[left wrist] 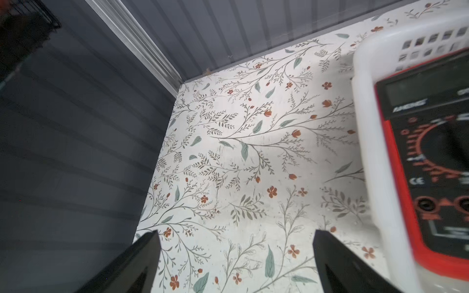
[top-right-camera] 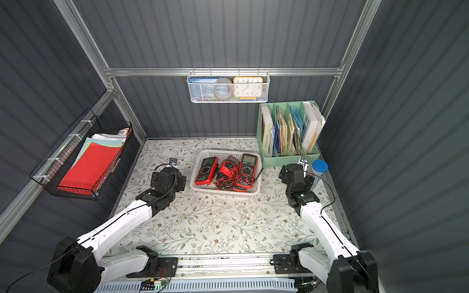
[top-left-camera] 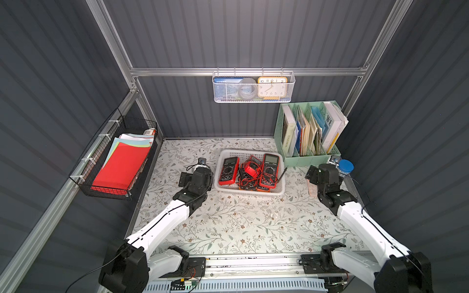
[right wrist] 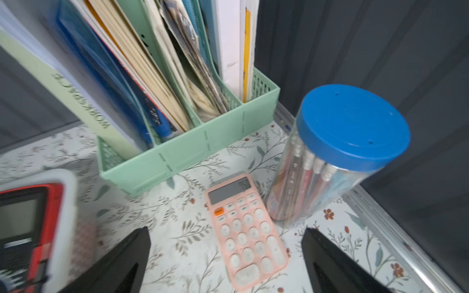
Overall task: Put the multimeter into the basket
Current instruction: Reset both arms
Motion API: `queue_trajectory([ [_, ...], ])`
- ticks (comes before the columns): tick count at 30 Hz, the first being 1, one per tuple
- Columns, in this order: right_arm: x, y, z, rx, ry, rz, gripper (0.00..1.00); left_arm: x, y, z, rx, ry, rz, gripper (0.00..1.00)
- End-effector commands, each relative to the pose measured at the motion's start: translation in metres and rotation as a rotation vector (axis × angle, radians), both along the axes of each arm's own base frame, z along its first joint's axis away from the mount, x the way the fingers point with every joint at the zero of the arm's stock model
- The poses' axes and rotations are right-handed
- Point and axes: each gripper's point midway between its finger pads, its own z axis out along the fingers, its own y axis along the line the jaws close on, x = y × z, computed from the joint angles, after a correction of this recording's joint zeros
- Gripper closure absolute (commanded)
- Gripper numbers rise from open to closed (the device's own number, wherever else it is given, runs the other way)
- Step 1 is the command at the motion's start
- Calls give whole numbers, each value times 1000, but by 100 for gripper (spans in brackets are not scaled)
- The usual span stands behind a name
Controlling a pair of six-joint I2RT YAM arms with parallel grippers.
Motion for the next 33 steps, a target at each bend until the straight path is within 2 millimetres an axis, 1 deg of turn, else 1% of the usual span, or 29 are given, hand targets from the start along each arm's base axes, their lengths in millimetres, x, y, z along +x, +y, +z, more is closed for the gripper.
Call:
queue_trajectory([
  [1, 8, -20, -14, -119, -53, -86, 1, 17, 3, -3, -42, -117, -17, 1],
  [3, 13, -23, -36, -147, -37, -100, 1, 20, 7, -26, -48, -79, -24, 1],
  [6, 20, -20, -58, -154, -21, -84, 1, 25, 5, -46, -49, -87, -46, 1],
  [7, 25, -20, -56, -181, -42, -76, 1, 27, 7, -53, -58, -102, -35, 1],
  [8, 32, -15, -51, -190, -88, -43, 1, 28, 6, -63, -67, -99, -48, 1],
  [9, 36, -12, -50, -189, -107, -21, 1, 32, 5, -70, -65, -99, -58, 1],
  [10, 40, -10, -54, -190, -102, -6, 1, 33, 9, -83, -17, -62, -56, 1],
  [11, 43, -10, -61, -184, -85, -3, 1, 32, 8, -96, -7, -38, -70, 1],
  [12, 45, -7, -65, -186, -93, 22, 1, 32, 8, -102, -16, -42, -83, 1],
  [14, 49, -3, -62, -196, -138, 48, 1, 30, 14, -114, -40, -54, -71, 1],
  [15, 47, -2, -63, -178, -130, 54, 1, 30, 16, -118, -47, -66, -68, 1],
  [16, 46, 2, -66, -150, -120, 97, 1, 36, 20, -114, -25, -98, -76, 1],
  [17, 45, 4, -69, -121, -117, 129, 1, 38, 27, -119, -65, -80, -61, 1],
  [18, 44, 4, -72, -101, -117, 144, 1, 32, 29, -131, -156, -30, -49, 1],
  [19, 43, 7, -80, -72, -109, 180, 1, 31, 32, -133, -223, -33, -47, 1],
  [21, 48, 8, -77, -118, -205, 191, 1, 35, 44, -128, -173, -123, -49, 1],
  [22, 49, 8, -75, -117, -210, 186, 1, 29, 40, -141, -232, -53, -38, 1],
  [23, 47, 5, -80, -93, -149, 166, 1, 27, 38, -146, -273, 0, -37, 1],
  [24, 49, 3, -83, -59, -101, 168, 1, 34, 38, -144, -287, -8, -51, 1],
  [25, 50, 1, -87, -17, -91, 191, 1, 42, 42, -144, -267, -1, -69, 1],
  [26, 52, -1, -86, -17, -118, 199, 1, 39, 43, -155, -322, 88, -33, 1],
  [27, 52, -1, -86, -20, -142, 200, 1, 41, 43, -152, -335, 77, -32, 1],
  [28, 54, 0, -83, -29, -171, 209, 1, 47, 44, -145, -292, 24, -60, 1],
  [30, 53, -1, -84, -20, -154, 200, 1, 41, 44, -152, -333, 65, -33, 1],
  [32, 52, -1, -85, -17, -137, 204, 1, 47, 44, -145, -306, 28, -57, 1],
  [33, 51, -1, -84, -17, -143, 203, 1, 46, 44, -145, -305, 30, -55, 1],
])
